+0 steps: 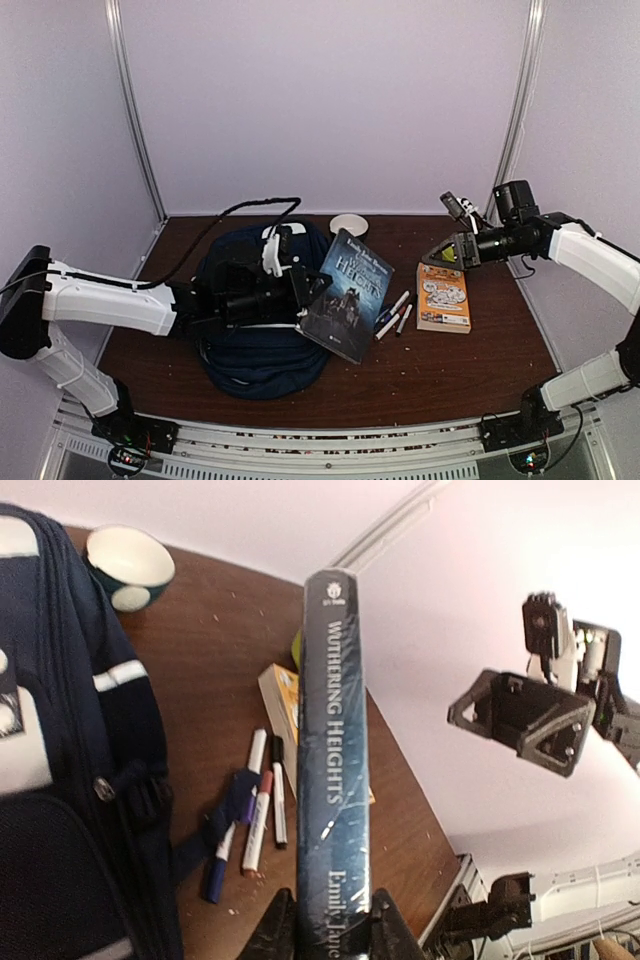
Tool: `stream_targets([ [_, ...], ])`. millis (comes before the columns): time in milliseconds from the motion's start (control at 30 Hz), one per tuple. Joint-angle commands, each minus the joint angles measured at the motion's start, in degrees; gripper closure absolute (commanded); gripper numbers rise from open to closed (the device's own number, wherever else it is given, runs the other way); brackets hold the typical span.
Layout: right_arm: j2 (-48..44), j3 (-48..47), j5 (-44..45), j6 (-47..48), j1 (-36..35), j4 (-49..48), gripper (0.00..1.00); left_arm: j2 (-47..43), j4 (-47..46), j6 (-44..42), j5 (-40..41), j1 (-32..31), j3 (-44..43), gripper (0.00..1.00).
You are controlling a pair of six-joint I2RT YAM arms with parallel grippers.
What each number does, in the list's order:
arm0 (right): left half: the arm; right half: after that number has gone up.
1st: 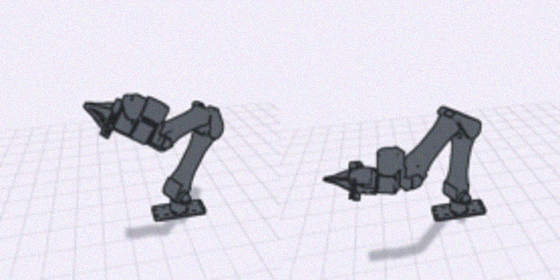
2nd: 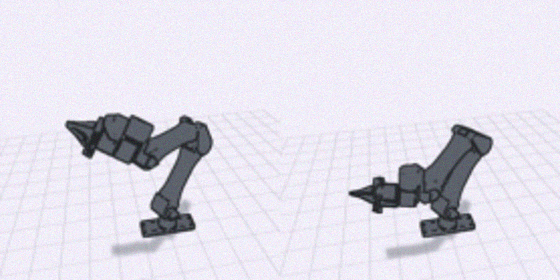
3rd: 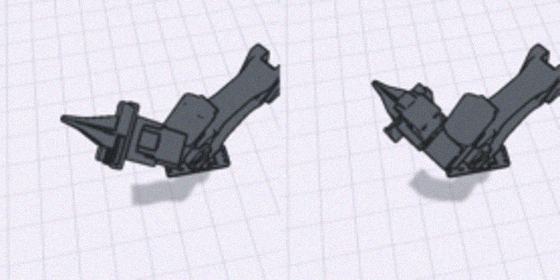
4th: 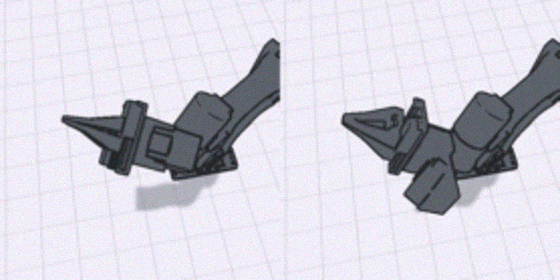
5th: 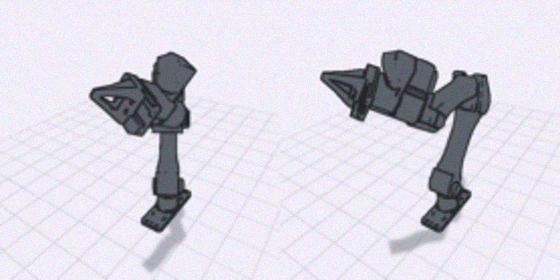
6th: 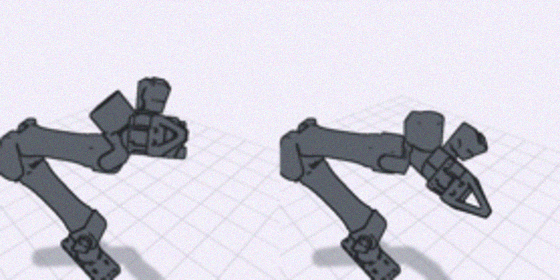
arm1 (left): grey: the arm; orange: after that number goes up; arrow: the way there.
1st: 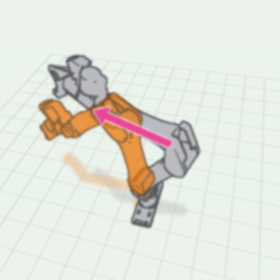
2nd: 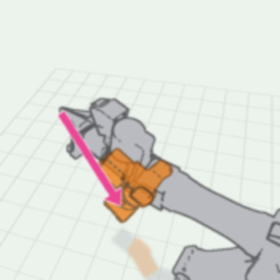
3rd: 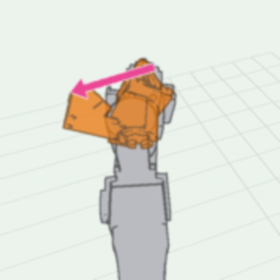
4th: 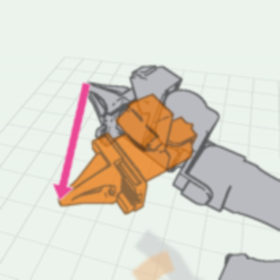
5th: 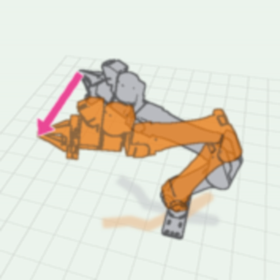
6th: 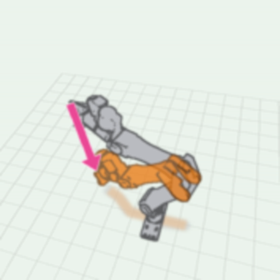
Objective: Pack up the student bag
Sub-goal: Pick up the book from the student bag, then pass from the left arm to the right
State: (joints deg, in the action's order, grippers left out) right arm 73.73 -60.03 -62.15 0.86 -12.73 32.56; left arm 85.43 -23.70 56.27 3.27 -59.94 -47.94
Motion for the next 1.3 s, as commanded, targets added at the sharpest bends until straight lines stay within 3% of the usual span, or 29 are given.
stream_targets([
  [0,2.67,-0.82,-4.41,-12.70,-0.35,-11.61,0.29,-4.07,-7.19,-3.18,-3.86,5.03,-4.57,1.00],
  [100,3.52,-0.16,-3.19,-17.90,-2.53,-17.19,0.30,-5.54,-7.29,-3.60,-3.51,7.30,-4.76,1.00],
  [333,8.29,-0.37,-0.97,-29.64,-11.82,-29.93,0.26,-7.04,-18.25,-2.09,-1.20,9.94,-1.69,1.00],
  [467,10.32,2.89,1.96,-42.80,-14.82,-47.46,0.19,-7.40,-23.31,-1.19,0.49,10.37,-0.58,1.00],
  [833,16.68,2.34,4.11,-48.28,-20.63,-54.89,0.15,-10.04,-29.82,1.42,4.83,11.28,1.76,1.00],
  [1000,18.90,3.27,3.71,-54.09,-21.54,-62.91,0.14,-9.06,-33.09,3.80,4.76,11.47,2.19,1.00],
  [1167,22.90,3.77,0.32,-69.60,-21.76,-85.92,0.21,-7.37,-36.45,6.81,4.99,11.72,3.08,1.00],
  [1267,25.39,2.74,-0.66,-75.40,-21.77,-93.66,0.30,-6.24,-38.41,7.84,4.84,11.78,3.22,1.00],
])
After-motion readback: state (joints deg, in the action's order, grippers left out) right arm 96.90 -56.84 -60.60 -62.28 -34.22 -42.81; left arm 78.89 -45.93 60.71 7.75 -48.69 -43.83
